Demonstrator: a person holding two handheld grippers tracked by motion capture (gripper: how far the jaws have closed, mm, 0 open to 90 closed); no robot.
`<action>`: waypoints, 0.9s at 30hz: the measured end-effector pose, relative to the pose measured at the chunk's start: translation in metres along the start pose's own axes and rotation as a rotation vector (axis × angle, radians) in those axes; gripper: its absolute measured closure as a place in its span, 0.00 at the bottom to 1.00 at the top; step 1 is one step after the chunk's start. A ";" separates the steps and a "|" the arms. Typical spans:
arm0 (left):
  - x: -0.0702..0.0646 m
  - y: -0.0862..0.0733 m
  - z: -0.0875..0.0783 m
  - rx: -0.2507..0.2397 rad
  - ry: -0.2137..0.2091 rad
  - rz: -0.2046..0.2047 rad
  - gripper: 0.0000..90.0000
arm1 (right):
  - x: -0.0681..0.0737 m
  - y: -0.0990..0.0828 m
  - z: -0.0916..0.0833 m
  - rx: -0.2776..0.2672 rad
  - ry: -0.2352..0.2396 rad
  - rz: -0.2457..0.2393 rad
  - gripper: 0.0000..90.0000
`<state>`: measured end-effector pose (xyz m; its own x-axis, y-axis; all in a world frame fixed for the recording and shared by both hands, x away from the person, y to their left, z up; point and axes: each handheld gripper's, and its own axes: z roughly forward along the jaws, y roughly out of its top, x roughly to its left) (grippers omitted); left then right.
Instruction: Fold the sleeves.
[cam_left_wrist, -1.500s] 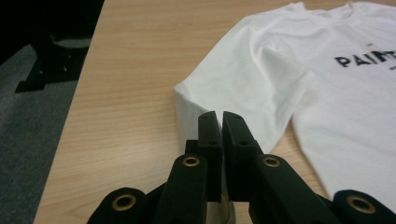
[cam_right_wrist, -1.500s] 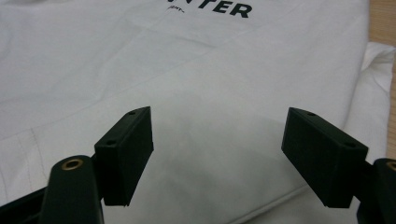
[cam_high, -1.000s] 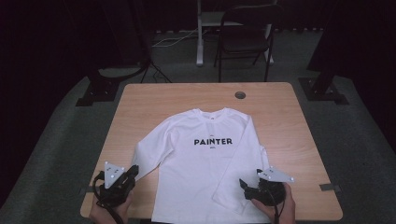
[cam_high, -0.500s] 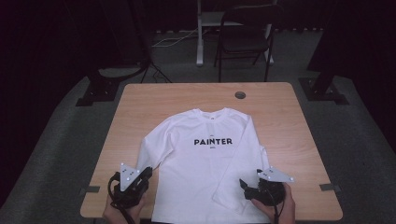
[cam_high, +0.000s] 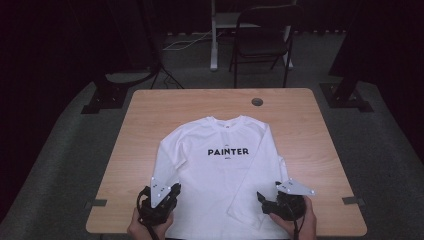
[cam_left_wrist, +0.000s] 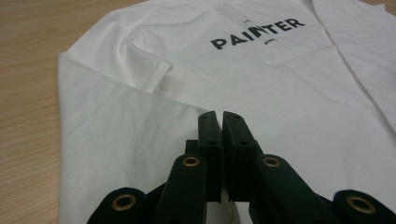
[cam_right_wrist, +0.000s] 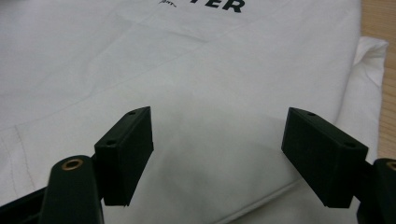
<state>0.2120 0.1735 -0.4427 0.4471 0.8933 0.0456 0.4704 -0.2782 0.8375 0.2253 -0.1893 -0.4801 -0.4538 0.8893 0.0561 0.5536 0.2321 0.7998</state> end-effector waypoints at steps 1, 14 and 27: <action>-0.001 0.000 0.000 0.001 -0.003 0.002 0.97 | 0.000 0.000 0.000 0.000 -0.001 -0.002 0.27; -0.020 0.003 0.001 -0.009 -0.046 0.033 0.97 | 0.001 0.000 0.001 0.011 -0.003 -0.002 0.27; -0.047 0.005 0.004 -0.011 -0.092 0.086 0.97 | 0.002 0.000 0.003 0.026 -0.009 -0.009 0.27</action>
<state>0.1966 0.1290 -0.4428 0.5534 0.8301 0.0681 0.4190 -0.3482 0.8386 0.2264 -0.1869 -0.4815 -0.4520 0.8910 0.0435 0.5679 0.2498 0.7843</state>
